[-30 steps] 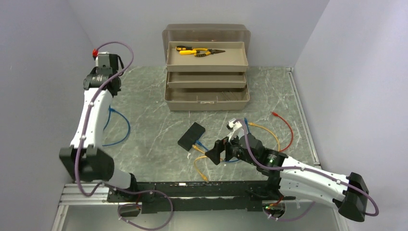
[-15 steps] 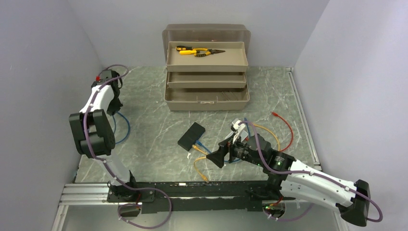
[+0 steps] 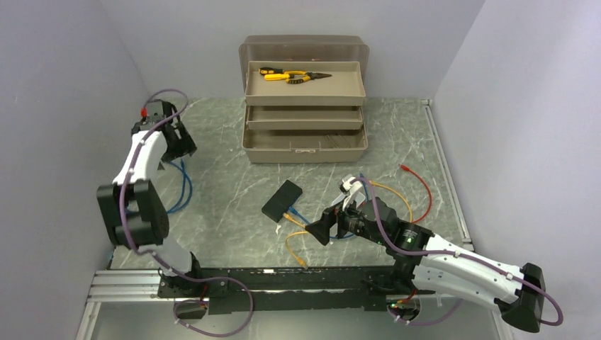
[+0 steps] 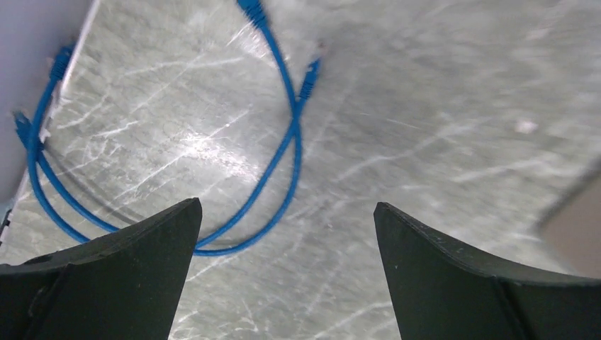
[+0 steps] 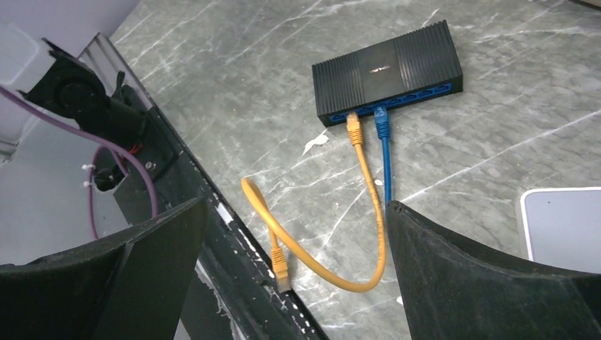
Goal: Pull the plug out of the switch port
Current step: Place the connector at the center of the board.
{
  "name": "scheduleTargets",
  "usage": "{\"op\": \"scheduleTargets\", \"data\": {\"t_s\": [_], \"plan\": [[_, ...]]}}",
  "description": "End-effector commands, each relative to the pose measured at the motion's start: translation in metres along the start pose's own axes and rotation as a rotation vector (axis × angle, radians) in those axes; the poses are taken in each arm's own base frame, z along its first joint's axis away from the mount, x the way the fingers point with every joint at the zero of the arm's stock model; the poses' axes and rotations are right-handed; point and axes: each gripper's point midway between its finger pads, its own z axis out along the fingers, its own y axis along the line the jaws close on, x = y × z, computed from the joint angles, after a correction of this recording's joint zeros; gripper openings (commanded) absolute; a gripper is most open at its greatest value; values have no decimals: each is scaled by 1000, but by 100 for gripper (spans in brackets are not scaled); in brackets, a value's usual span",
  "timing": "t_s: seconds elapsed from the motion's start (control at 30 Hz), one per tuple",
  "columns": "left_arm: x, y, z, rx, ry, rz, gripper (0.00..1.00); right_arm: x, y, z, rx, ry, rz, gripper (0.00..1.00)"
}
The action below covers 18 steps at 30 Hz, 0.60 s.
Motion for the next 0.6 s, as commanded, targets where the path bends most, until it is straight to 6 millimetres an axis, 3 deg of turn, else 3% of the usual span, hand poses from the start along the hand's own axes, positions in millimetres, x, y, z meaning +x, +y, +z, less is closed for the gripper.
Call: {"op": "scheduleTargets", "data": {"t_s": [0.0,0.1,0.2,0.3,0.37,0.47,0.57], "plan": [[-48,-26,-113,171,-320,-66,99,-16,-4,0,40,-49,-10,100],[-38,-57,-173,322,-446,-29,99,-21,-9,4,73,-64,-9,100],[-5,-97,-219,542,-517,23,99,-26,-19,12,143,-75,12,100],[60,-134,-221,734,-443,88,92,-26,-30,25,195,-61,41,98],[103,-150,-209,808,-352,130,85,-28,-37,32,206,-62,77,96],[158,-164,-186,864,-224,178,69,-29,-52,40,200,-74,153,94],[203,-171,-160,894,-123,215,62,-27,-70,46,170,-74,254,87]]}}
